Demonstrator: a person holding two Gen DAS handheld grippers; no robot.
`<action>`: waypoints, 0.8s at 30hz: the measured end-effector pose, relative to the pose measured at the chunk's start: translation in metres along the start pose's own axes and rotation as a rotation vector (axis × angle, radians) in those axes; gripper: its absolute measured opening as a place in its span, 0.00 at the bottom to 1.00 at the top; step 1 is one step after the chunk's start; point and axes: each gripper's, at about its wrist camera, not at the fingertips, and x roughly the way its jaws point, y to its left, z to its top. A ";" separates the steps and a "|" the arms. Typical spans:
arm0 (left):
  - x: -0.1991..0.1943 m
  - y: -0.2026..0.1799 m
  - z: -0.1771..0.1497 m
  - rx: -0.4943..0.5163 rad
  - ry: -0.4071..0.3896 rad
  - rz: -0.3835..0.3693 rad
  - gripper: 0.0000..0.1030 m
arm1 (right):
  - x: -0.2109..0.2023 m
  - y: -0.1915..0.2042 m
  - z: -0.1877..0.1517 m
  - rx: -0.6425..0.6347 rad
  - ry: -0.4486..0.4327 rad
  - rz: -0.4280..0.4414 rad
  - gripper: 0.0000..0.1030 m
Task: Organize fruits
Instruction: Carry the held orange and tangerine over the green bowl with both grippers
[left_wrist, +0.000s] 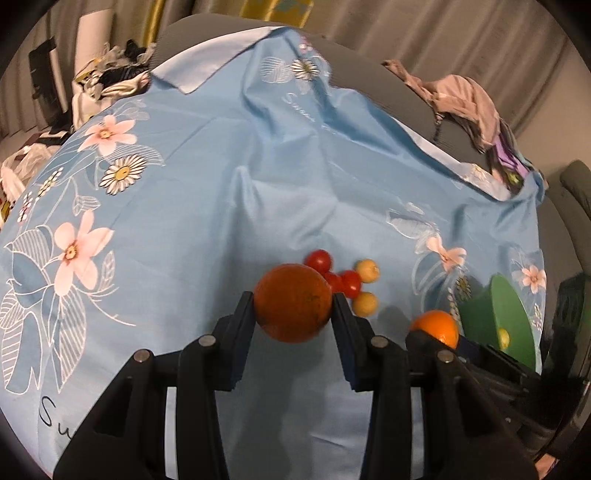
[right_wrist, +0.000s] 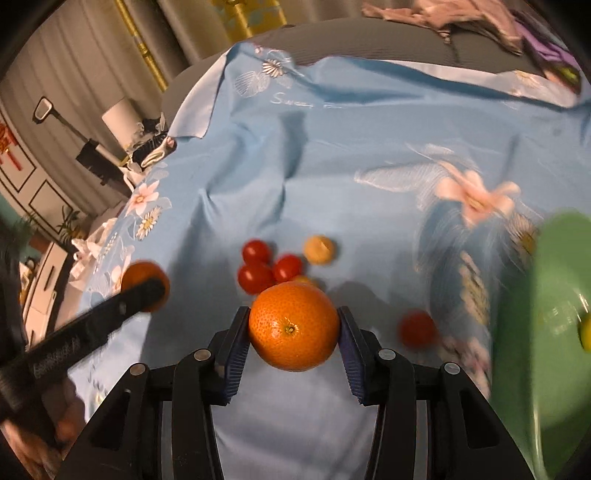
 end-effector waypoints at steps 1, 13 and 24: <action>0.000 -0.004 -0.001 0.007 0.001 -0.006 0.40 | -0.003 -0.002 -0.002 -0.001 -0.017 -0.003 0.46; -0.002 -0.046 -0.015 0.093 -0.012 -0.028 0.40 | -0.033 -0.031 -0.007 0.051 -0.117 -0.028 0.46; -0.011 -0.071 -0.025 0.165 -0.037 -0.029 0.40 | -0.051 -0.035 -0.012 0.046 -0.156 -0.004 0.46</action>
